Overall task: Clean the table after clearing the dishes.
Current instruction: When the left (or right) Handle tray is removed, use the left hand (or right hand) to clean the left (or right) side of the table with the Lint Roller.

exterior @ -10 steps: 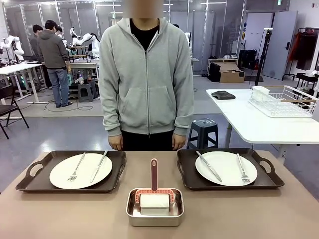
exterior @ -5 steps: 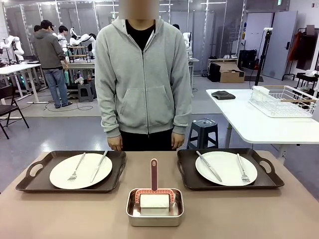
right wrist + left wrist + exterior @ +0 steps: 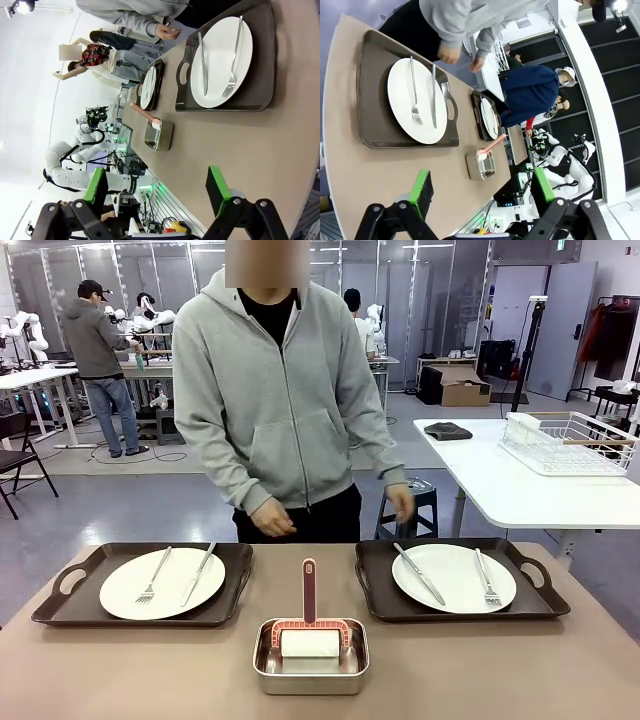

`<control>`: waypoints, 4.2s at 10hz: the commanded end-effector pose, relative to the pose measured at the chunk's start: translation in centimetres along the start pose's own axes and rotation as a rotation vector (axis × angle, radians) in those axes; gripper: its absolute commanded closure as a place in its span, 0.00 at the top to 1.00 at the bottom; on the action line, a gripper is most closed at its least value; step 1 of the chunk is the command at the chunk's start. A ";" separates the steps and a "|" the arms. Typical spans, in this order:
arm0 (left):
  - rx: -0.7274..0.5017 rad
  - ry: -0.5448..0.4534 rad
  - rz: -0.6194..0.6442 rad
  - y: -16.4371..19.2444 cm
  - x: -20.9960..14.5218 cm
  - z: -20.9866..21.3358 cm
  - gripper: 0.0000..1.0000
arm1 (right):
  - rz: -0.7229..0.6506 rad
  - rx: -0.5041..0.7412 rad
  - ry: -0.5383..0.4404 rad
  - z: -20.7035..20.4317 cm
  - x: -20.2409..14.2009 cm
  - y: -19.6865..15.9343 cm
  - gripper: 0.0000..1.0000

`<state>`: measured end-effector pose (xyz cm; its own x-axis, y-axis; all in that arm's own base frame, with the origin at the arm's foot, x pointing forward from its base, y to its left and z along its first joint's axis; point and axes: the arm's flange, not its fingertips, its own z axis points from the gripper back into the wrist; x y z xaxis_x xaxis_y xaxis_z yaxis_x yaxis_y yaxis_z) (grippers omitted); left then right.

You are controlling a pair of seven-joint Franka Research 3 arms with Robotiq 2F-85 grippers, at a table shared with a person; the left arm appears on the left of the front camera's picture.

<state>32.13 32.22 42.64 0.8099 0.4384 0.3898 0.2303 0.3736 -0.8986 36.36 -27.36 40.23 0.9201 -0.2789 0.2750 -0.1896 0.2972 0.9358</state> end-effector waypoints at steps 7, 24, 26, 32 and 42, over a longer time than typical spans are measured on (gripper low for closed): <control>-0.005 -0.001 -0.006 0.0 -0.1 0.1 1.00 | 0.002 0.002 -0.003 0.2 -0.1 0.2 1.00; -0.005 -0.001 -0.006 0.0 -0.1 0.1 1.00 | 0.485 -0.405 0.607 -19.7 10.8 19.0 1.00; -0.005 -0.001 -0.006 0.0 -0.1 0.1 1.00 | 0.627 -0.473 0.851 -30.1 10.3 22.6 1.00; -0.005 -0.001 -0.006 0.0 -0.1 0.1 1.00 | 1.017 -0.593 1.315 -53.3 3.1 22.6 1.00; -0.005 -0.001 -0.006 0.0 -0.1 0.1 1.00 | 1.090 -0.571 1.370 -57.2 0.8 20.9 1.00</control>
<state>32.17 32.19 42.61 0.8105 0.4376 0.3894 0.2304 0.3730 -0.8988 52.49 29.93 48.07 0.1886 0.9821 -0.0023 -0.9510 0.1832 0.2490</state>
